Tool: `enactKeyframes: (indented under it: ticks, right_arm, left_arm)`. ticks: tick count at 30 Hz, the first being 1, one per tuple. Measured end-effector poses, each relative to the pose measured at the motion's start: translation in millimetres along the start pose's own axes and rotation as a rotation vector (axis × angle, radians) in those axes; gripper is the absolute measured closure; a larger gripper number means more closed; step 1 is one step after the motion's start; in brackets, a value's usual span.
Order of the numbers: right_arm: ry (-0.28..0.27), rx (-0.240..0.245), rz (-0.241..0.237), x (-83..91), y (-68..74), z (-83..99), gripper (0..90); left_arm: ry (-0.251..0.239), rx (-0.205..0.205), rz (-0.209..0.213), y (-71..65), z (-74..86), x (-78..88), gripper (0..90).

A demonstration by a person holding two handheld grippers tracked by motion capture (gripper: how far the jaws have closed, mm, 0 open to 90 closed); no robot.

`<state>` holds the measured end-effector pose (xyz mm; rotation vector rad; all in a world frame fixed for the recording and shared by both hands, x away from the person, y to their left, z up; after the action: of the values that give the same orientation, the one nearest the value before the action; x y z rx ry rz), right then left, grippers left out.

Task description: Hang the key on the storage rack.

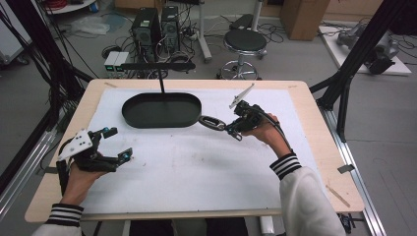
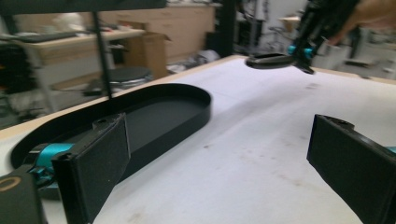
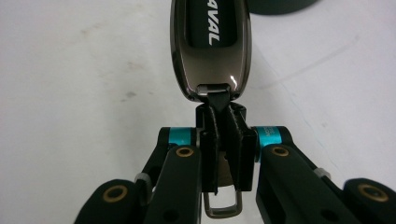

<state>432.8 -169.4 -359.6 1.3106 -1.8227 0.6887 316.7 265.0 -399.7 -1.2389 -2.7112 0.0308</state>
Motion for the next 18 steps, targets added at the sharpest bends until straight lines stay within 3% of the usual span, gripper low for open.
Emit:
enactKeyframes:
  ticks: [3, 5, 10, 13, 15, 18]
  right_arm:
    - [-0.031, 0.046, -0.029, 8.4, 8.5, -6.0, 84.4]
    - [-0.034, 0.053, -0.031, 10.2, 10.0, -7.2, 84.5]
    - [-0.053, 0.108, -0.064, 20.9, 23.8, -17.5, 84.5]
    - [-0.064, 0.172, -0.078, 25.2, 35.0, -26.6, 84.5]
    - [-0.067, 0.18, -0.085, 25.6, 36.8, -28.1, 84.4]
    - [-0.069, 0.231, -0.096, 28.7, 42.9, -33.4, 84.4]
  left_arm:
    - [0.068, 0.022, 0.078, -2.4, -17.5, -9.3, 6.4]
    - [0.1, -0.009, 0.095, -5.0, -28.1, -14.8, 6.4]
    - [0.113, -0.051, 0.153, -13.3, -49.9, -27.6, 7.1]
    - [0.128, -0.082, 0.18, -17.8, -58.8, -36.2, 7.1]
    - [0.14, -0.1, 0.193, -19.6, -63.9, -41.5, 7.1]
    - [0.157, -0.098, 0.219, -21.7, -70.9, -50.5, 7.1]
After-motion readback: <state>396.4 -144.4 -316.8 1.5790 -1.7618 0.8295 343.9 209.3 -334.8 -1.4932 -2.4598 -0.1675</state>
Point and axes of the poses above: each handheld gripper's, and its own axes: x roughly backward along the jaws, z roughly out of its underside, y roughly to its left, the point moved 2 cm from there along -x, roughly forward along the jaws, and after that the axes turned 6 degrees about x, right-handed, at the moved point
